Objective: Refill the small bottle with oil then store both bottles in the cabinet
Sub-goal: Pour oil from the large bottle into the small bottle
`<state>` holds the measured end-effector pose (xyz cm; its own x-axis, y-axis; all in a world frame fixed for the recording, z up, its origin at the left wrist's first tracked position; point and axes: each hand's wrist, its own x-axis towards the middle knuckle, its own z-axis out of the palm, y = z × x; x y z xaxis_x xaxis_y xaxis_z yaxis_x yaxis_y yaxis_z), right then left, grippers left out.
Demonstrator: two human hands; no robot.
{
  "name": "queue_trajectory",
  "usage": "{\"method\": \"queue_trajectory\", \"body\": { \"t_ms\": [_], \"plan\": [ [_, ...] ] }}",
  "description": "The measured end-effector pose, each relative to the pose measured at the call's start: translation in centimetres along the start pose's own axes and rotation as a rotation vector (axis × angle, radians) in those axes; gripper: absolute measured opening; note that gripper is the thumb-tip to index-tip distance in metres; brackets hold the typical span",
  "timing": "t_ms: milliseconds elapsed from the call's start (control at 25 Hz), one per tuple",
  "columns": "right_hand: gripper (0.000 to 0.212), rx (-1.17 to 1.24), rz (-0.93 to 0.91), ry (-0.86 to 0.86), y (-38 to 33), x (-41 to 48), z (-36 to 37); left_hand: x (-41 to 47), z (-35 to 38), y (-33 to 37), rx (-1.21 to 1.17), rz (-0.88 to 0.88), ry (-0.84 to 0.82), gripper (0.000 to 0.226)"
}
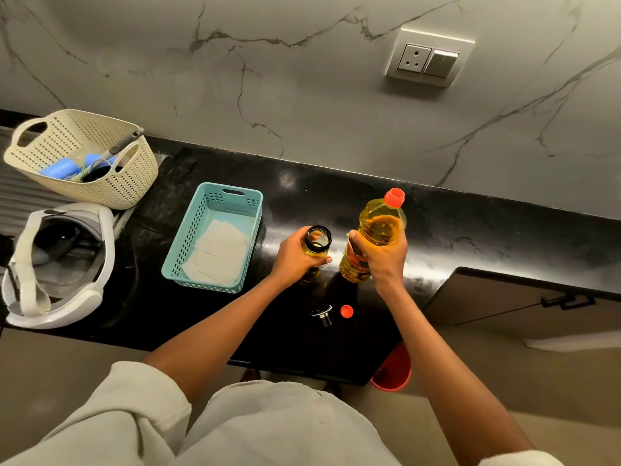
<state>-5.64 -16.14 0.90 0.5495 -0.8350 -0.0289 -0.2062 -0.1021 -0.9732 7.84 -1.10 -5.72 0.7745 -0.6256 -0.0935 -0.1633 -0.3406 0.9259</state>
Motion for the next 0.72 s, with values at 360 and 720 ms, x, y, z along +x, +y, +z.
{"method": "queue_trajectory", "body": {
  "t_ms": [360, 720],
  "plan": [
    [0.063, 0.008, -0.066, 0.089, 2.3, 1.7, 1.9, 0.9, 0.8, -2.4, 0.036, -0.044, 0.036, 0.067],
    [0.059, 0.027, -0.035, 0.092, 4.4, 2.8, 1.9, 1.5, 0.9, -3.1, 0.050, -0.080, 0.002, 0.071]
  ]
}}
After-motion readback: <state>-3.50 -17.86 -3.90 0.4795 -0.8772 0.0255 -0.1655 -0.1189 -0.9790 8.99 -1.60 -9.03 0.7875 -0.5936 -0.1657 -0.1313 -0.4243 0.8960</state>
